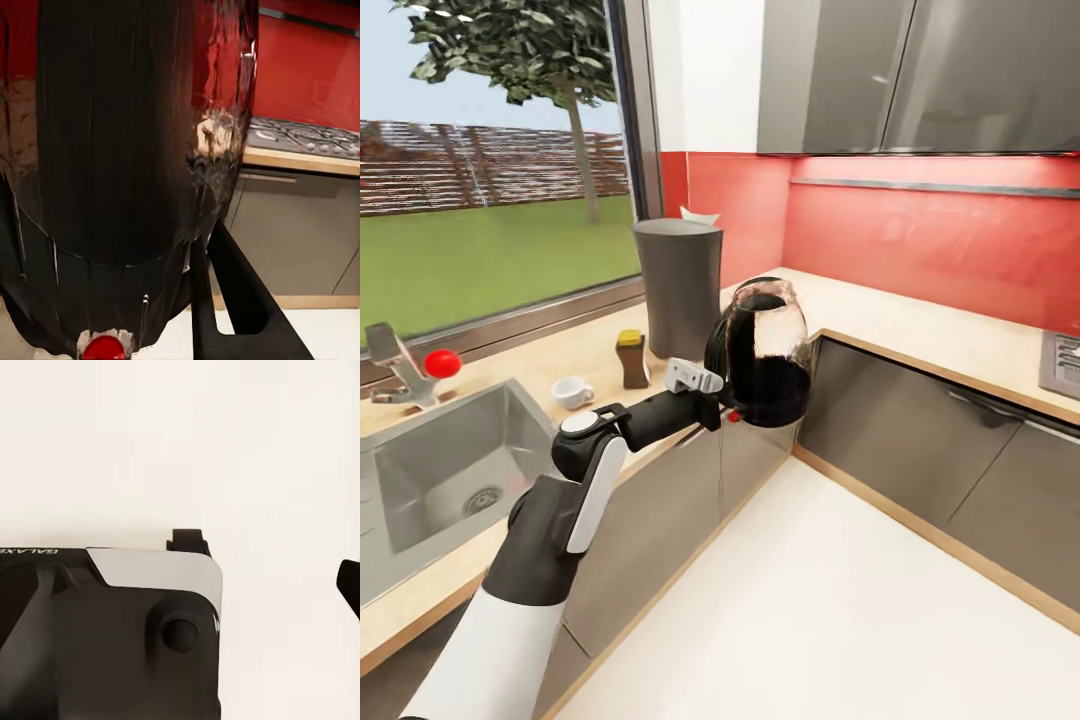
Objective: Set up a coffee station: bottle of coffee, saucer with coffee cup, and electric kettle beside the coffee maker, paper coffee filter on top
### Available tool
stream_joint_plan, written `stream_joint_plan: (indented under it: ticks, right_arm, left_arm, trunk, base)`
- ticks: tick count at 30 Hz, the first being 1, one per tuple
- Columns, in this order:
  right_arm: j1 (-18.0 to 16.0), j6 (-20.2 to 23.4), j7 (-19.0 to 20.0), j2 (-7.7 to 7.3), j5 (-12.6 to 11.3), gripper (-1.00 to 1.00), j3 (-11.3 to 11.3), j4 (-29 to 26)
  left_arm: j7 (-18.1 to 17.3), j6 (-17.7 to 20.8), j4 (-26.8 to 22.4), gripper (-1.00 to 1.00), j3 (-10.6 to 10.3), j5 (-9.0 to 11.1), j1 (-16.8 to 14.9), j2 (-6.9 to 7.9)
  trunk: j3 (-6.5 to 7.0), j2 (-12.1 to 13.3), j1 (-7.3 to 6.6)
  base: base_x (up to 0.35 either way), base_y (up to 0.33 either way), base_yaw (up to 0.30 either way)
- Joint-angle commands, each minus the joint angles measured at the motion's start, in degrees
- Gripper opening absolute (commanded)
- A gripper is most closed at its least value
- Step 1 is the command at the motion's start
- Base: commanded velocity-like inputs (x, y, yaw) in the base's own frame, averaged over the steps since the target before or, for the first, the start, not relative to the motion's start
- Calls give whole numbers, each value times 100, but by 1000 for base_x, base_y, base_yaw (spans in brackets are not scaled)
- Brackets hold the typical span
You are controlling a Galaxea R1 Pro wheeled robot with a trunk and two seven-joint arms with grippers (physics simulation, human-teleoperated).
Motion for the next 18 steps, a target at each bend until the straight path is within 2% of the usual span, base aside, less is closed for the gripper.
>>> stream_joint_plan:
  ticks: [1, 18]
  right_arm:
    - [0, 35, -34, -5, -40, 100, 48, -21]
    - [0, 33, -23, -13, -20, 100, 61, -26]
  left_arm:
    - [-3, 45, -5, -100, 6, 65, -6, -4]
    - [5, 44, 3, -100, 11, 61, -7, -5]
  trunk:
    - [-6, -4, 3]
    - [-6, -4, 3]
  base:
    - [285, -213, -4]
    - [286, -207, 0]
